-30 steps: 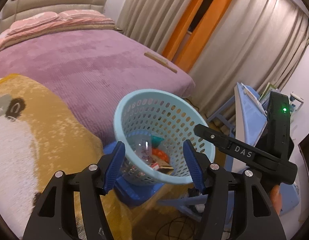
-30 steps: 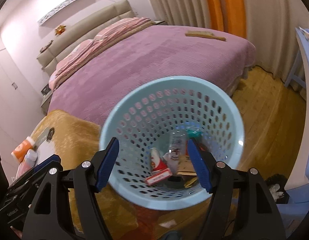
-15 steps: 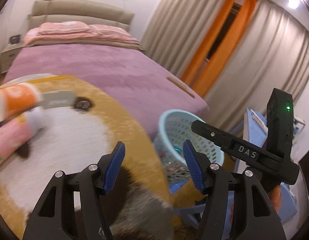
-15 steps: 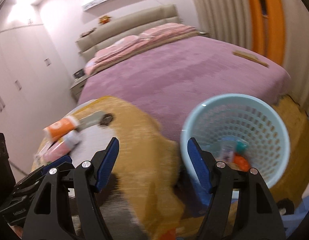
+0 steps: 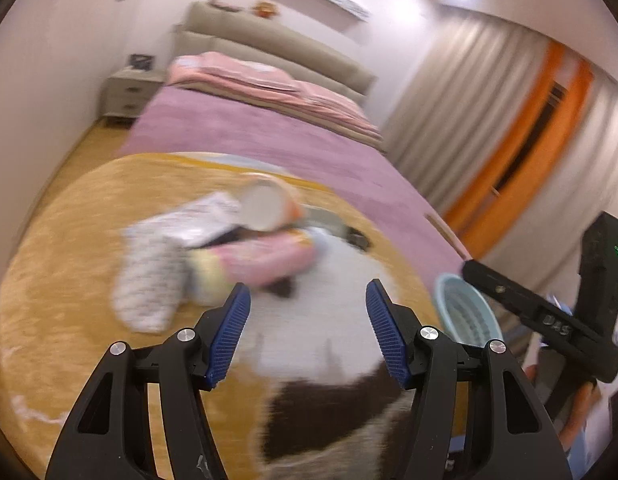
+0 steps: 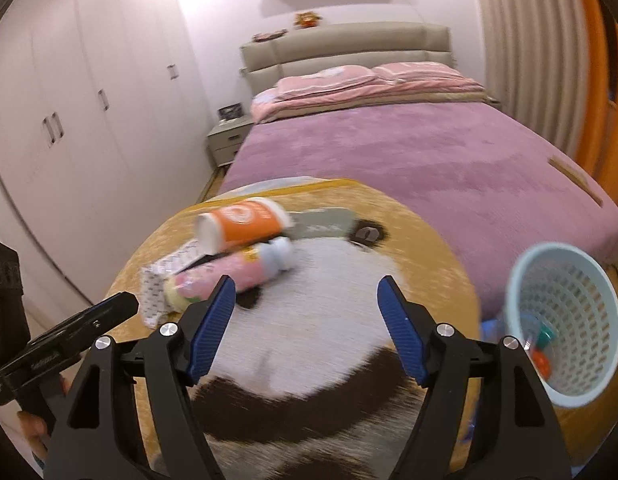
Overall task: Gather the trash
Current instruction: 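Grasp the polka-dot bag with the left tool while the right tool grasps the orange paper cup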
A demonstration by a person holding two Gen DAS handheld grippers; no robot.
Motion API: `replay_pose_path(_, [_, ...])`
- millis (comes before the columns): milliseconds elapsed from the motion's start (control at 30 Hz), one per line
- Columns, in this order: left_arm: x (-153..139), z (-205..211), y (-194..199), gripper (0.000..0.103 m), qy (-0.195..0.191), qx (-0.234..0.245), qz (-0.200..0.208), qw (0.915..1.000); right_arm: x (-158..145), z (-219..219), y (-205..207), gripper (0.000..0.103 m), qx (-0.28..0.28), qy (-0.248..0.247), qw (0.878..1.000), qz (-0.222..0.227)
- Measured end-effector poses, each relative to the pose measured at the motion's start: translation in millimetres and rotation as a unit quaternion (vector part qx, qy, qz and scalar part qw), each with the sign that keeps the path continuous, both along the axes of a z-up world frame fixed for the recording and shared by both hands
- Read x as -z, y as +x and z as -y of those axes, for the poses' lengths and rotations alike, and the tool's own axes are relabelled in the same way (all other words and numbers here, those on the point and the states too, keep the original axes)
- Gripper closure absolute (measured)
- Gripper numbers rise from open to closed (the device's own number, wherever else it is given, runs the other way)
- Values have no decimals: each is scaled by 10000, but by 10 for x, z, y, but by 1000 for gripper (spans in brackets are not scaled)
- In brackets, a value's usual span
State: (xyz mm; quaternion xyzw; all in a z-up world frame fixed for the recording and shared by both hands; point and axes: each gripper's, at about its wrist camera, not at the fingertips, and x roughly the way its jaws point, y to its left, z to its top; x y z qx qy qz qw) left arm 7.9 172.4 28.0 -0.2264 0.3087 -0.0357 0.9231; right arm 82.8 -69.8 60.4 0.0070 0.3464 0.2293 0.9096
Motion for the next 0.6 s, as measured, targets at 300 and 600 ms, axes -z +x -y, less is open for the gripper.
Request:
replay_pose_path(300, [282,-735,205,31,74,-403,-574,9975,170,-978,444,33,-362,-319,9987,-140])
replay_pose_path(600, [523,-843,486,27,261,-79,-694,9972,529,-1543,912,51,-451,-876,9950,-147])
